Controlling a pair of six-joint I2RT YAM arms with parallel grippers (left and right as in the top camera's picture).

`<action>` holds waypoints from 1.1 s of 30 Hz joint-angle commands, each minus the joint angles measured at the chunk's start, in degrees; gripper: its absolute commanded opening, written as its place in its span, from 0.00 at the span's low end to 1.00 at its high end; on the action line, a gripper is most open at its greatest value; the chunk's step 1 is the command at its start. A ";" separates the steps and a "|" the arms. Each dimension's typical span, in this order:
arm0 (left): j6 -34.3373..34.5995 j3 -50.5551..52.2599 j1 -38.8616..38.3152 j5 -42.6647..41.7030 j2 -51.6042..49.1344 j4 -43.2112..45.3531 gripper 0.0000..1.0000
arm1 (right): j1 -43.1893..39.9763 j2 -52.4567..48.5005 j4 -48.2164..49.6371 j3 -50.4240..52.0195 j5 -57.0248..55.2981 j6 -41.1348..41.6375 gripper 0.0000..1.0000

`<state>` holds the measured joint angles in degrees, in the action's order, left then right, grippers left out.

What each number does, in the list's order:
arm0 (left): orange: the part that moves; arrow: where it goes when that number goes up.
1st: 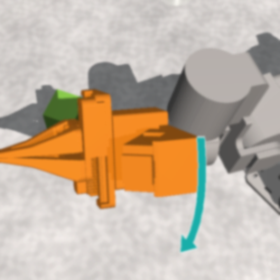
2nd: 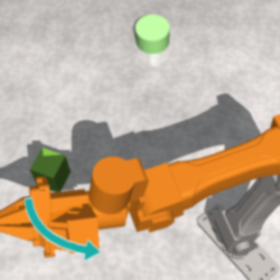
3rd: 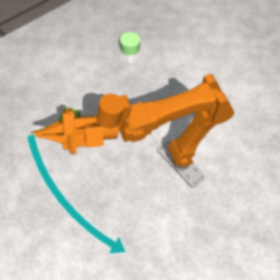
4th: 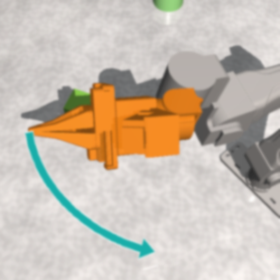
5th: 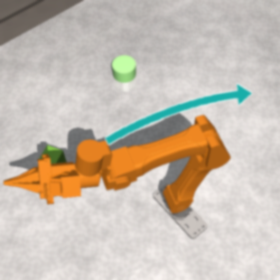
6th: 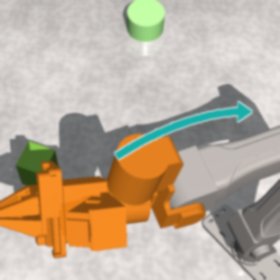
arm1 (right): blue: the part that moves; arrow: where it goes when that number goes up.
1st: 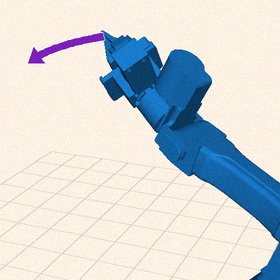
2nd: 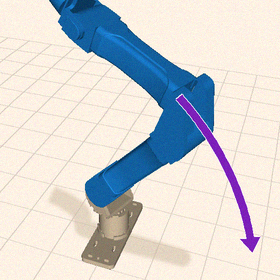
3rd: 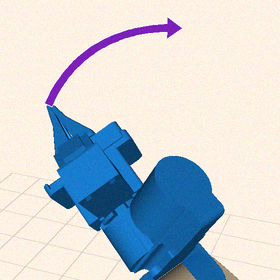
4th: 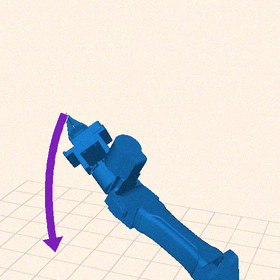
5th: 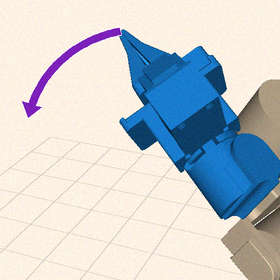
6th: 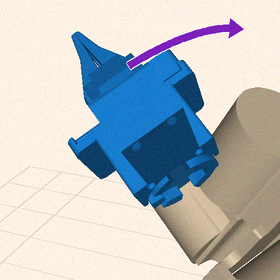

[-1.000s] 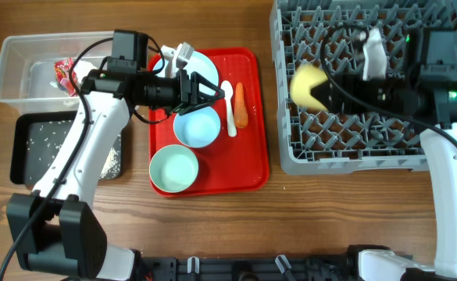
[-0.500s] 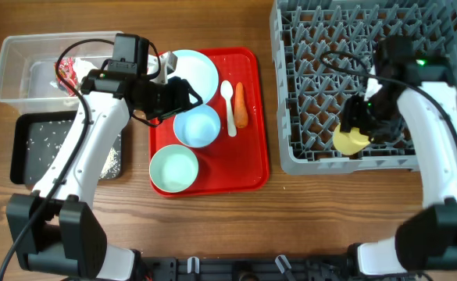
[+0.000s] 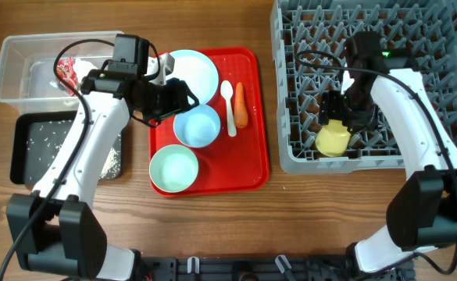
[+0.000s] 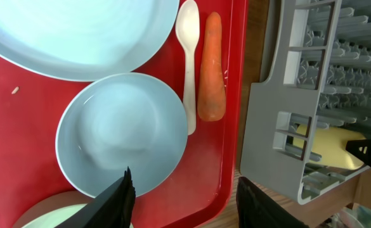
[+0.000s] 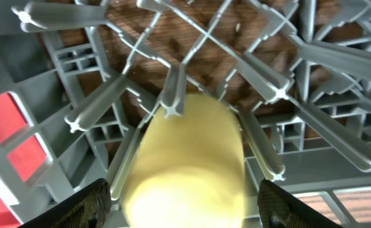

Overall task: Sort waste into correct bins and load items into the dishwasher rack
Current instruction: 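Place the yellow cup into the dish rack with the right gripper, then grasp the light-blue bowl with the right gripper, place it upside down in rack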

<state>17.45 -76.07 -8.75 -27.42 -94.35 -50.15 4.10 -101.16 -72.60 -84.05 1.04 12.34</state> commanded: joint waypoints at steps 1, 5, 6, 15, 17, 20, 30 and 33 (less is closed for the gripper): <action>-0.28 -0.66 -0.15 0.52 0.81 -0.09 0.53 | 0.24 -0.85 0.90 -0.48 4.90 -3.19 0.76; -0.28 -0.66 -0.15 0.52 0.81 -0.35 0.53 | 0.24 -0.26 -1.18 -4.33 5.05 -3.17 0.83; -0.28 -0.66 -0.15 0.52 0.81 -0.22 0.53 | 0.24 0.17 -2.38 -6.49 5.07 -3.19 0.84; 8.76 -0.66 5.79 8.07 0.96 0.55 0.56 | 17.99 0.09 5.01 -17.40 11.32 8.04 0.70; 11.23 -0.66 11.76 9.42 0.96 0.33 0.57 | 22.25 -2.38 8.68 -16.63 11.32 10.54 0.61; 11.56 -0.66 19.10 9.73 0.92 -0.85 0.58 | 29.09 -9.92 14.29 -15.72 11.04 14.95 0.56; 11.32 -0.66 25.22 10.38 0.92 -2.25 0.77 | 33.07 -26.58 17.77 -15.67 13.64 19.32 0.25; 11.32 -0.66 25.22 10.38 0.92 -2.99 0.81 | 33.07 -26.77 17.70 -15.67 13.00 19.15 0.04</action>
<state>28.67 -76.07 16.27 -17.58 -94.35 -52.51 36.77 -126.69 -54.96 -99.66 13.93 31.27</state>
